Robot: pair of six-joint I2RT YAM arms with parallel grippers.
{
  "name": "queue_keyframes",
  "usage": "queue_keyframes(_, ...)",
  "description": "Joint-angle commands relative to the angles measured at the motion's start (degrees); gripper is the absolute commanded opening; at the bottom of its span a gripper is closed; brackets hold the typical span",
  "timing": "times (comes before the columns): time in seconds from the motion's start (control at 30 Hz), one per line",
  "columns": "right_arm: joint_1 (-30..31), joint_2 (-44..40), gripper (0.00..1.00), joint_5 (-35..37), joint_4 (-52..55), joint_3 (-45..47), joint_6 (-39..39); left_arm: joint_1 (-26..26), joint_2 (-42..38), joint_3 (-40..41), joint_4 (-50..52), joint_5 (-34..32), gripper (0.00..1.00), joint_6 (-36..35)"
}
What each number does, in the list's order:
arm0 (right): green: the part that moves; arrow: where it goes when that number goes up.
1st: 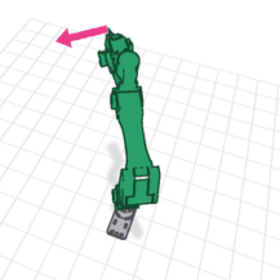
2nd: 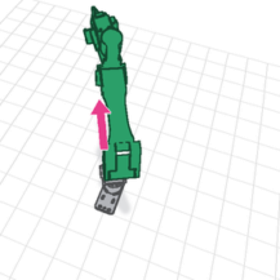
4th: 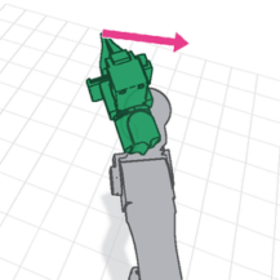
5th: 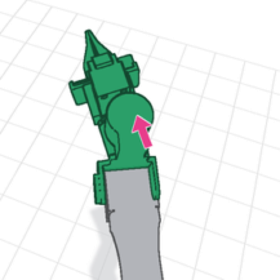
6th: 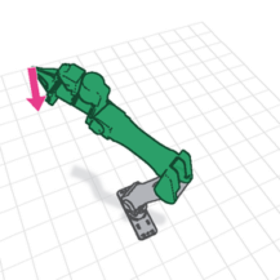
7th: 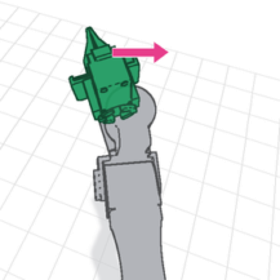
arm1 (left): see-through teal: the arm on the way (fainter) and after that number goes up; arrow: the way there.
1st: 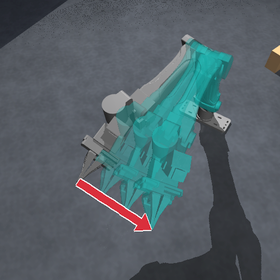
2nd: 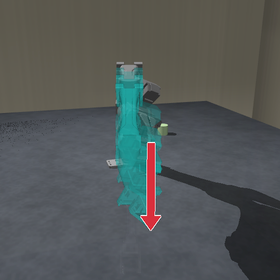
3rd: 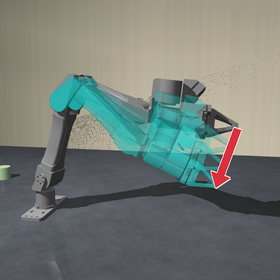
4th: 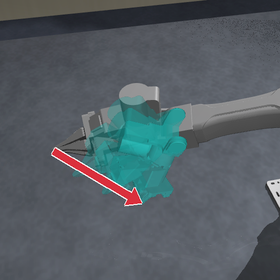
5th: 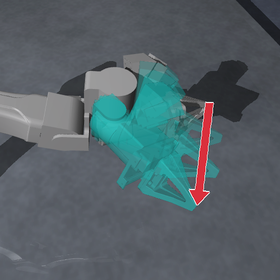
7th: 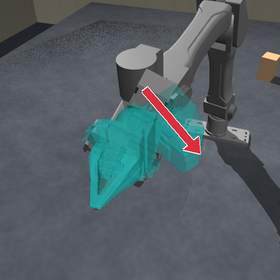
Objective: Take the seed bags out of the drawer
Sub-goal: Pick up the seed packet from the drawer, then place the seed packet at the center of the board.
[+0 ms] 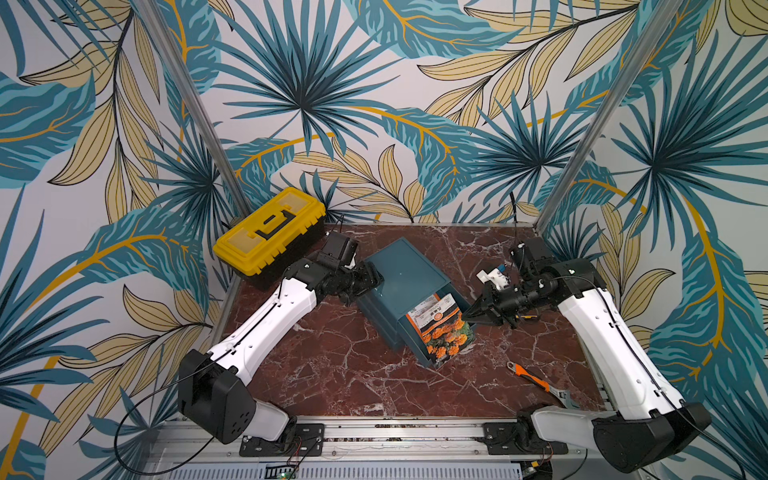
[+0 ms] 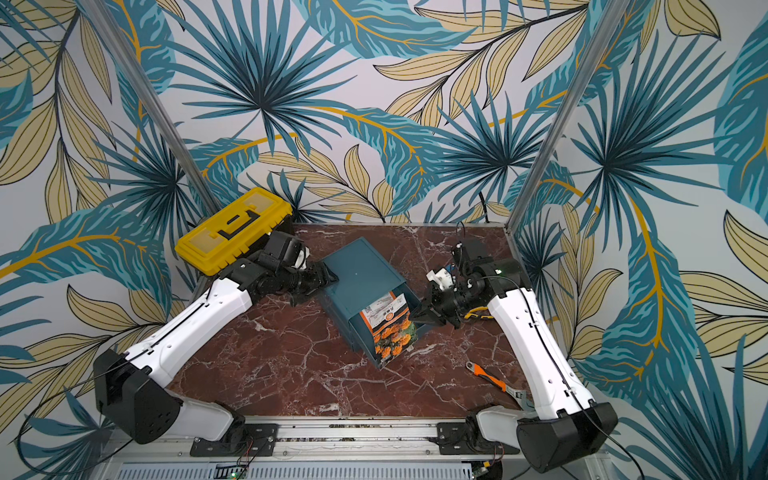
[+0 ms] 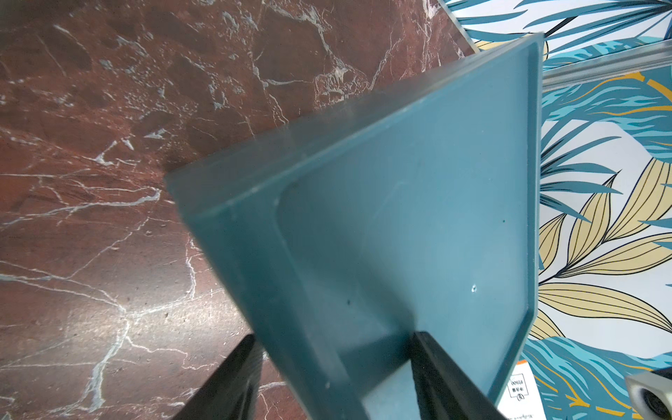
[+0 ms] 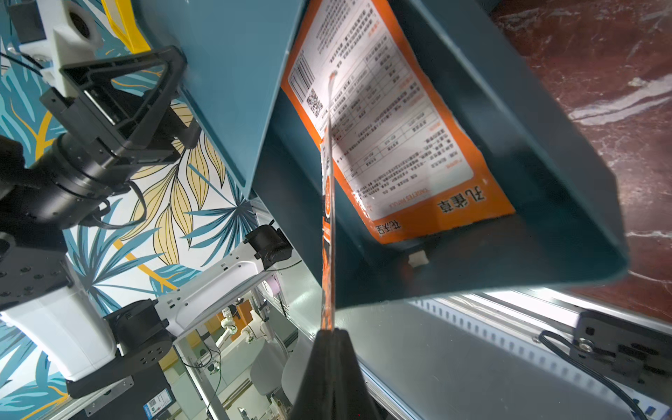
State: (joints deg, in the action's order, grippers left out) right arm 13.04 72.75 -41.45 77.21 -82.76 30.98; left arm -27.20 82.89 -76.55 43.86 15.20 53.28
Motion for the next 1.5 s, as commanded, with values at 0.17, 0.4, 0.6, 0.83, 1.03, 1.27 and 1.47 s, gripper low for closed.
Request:
queue_keyframes(0.17,-2.6,-4.1,0.0,-0.6,6.5,-2.9,-8.9,-0.7,1.3,-2.3,1.4,-0.6,0.69,-1.8)
queue_keyframes(0.4,-5.3,-6.6,0.0,-1.1,5.8,-8.3,-11.6,-0.7,1.9,-2.9,1.4,0.2,0.68,-1.7)
queue_keyframes(0.6,-7.0,-8.9,0.0,1.4,-0.1,-11.2,-10.0,-0.7,2.0,-3.1,1.6,0.4,0.68,-1.9)
queue_keyframes(0.83,-7.7,-7.3,0.0,8.7,-15.5,-14.0,-4.8,-0.7,2.4,-3.0,1.3,1.0,0.68,-1.9)
queue_keyframes(1.03,-9.7,1.7,0.0,17.1,-22.9,-18.1,-5.2,-0.7,2.2,-2.9,0.8,1.3,0.69,-1.5)
queue_keyframes(1.27,-15.0,14.5,0.0,20.3,-30.2,-17.7,-6.9,-0.7,2.3,-2.8,0.5,1.6,0.69,-1.3)
queue_keyframes(1.47,-20.2,27.2,0.0,13.4,-29.2,-20.2,-11.9,-0.7,2.7,-3.0,0.0,2.3,0.68,-0.9)
